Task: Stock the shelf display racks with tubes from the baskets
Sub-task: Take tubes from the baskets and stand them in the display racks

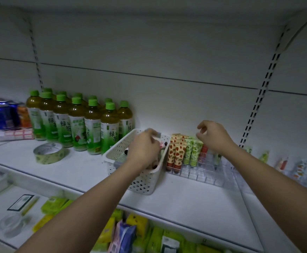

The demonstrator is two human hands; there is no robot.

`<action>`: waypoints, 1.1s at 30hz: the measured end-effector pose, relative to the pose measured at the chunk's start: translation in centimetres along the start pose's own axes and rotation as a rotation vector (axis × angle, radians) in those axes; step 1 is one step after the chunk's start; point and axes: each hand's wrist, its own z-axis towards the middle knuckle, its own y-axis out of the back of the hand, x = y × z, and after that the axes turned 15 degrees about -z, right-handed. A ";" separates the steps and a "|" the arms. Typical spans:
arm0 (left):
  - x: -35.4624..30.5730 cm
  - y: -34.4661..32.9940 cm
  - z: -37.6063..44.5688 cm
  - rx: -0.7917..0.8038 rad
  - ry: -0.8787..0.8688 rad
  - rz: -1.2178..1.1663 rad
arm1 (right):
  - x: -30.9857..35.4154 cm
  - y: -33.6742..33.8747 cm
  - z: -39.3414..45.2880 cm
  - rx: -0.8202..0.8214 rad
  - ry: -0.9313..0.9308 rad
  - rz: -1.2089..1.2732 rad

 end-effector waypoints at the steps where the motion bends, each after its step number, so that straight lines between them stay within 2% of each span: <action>1: 0.2 0.7 0.5 -0.034 0.017 -0.034 | 0.7 0.5 -0.1 0.009 0.011 0.035; 3: 0.7 2.4 1.6 -0.069 0.038 -0.045 | 2.3 1.5 -0.2 0.051 0.028 0.127; 6: 1.2 4.3 3.2 -0.037 0.087 0.023 | 5.2 2.2 0.0 0.115 0.058 0.218; 13: 2.7 3.6 5.5 0.071 0.192 0.158 | 11.4 -0.3 1.2 0.318 0.120 0.229; 22: 4.0 0.6 8.3 0.136 0.242 0.394 | 14.2 -5.9 2.3 0.455 0.222 -0.145; 27: 5.2 -0.7 9.7 0.146 0.283 0.436 | 14.0 -7.5 2.4 0.426 0.262 -0.172; 33: 5.6 -0.3 9.5 0.096 0.226 0.322 | 14.0 -8.7 1.5 0.349 0.266 -0.219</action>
